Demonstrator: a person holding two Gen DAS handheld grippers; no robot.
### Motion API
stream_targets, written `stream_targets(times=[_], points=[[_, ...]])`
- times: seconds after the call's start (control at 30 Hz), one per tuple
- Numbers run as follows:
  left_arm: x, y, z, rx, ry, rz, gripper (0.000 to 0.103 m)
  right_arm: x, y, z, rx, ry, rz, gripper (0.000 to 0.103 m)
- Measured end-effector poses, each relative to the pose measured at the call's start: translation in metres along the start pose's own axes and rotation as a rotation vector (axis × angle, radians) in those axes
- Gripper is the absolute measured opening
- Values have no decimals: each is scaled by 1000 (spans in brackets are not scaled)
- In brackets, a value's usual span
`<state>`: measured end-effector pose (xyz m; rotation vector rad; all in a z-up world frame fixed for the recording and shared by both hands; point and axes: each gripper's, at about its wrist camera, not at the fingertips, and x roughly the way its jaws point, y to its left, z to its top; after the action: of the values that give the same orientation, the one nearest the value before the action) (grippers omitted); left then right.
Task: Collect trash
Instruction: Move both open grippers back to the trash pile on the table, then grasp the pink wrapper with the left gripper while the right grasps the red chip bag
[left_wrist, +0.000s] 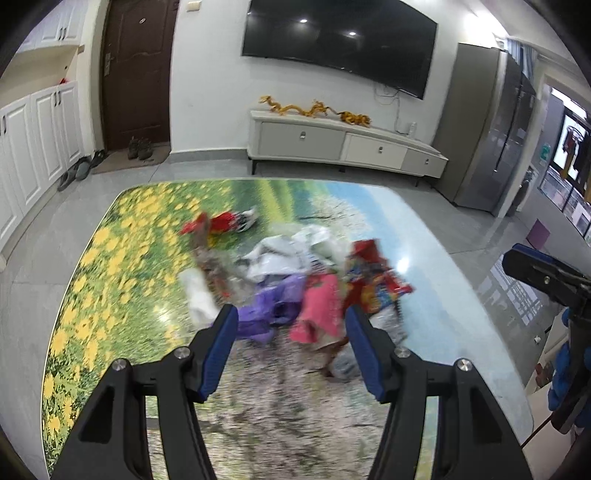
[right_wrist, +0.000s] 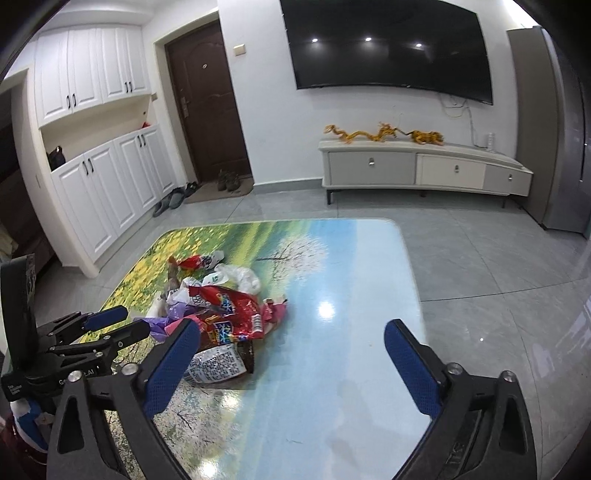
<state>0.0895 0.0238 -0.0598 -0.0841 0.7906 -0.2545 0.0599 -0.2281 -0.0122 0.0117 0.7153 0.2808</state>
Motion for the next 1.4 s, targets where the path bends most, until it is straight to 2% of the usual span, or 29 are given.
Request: stream_targets(times=[0.2,0.33,0.5,0.63,0.7,0.77,0.8,0.83,0.93,1.07,1.13,1.3,1.4], points=[[9,36,-16,-35,40,2,58,35,15,-9,-44,89,87,74],[15,48,-21,-72,70,-33,58,57,23,-14,-62,125,119,71],[20,40,-14,-81,79,-120,57,76,36,-2,-105,121,157,71],[28,20,-6,-62,92,-195,51,96,48,7,-158,128,175,63],[36,13,-3,-60,113,-217,45,109,51,8,-180,145,176,61],[40,8,-1,-57,125,-221,44,119,52,9,-190,165,174,58],[42,6,-1,-55,128,-220,44,122,51,9,-190,171,172,55],[43,5,0,-54,133,-219,44,124,50,9,-194,175,164,46],[48,1,1,-54,149,-225,44,123,40,7,-178,182,166,29],[62,-3,4,-76,184,-227,37,112,25,2,-137,170,185,20],[71,-5,5,-90,204,-215,32,106,19,1,-117,163,203,11],[69,-11,8,-106,196,-233,13,82,5,-2,-55,123,256,9],[59,-17,8,-103,179,-240,8,68,-2,-2,-11,94,285,9]])
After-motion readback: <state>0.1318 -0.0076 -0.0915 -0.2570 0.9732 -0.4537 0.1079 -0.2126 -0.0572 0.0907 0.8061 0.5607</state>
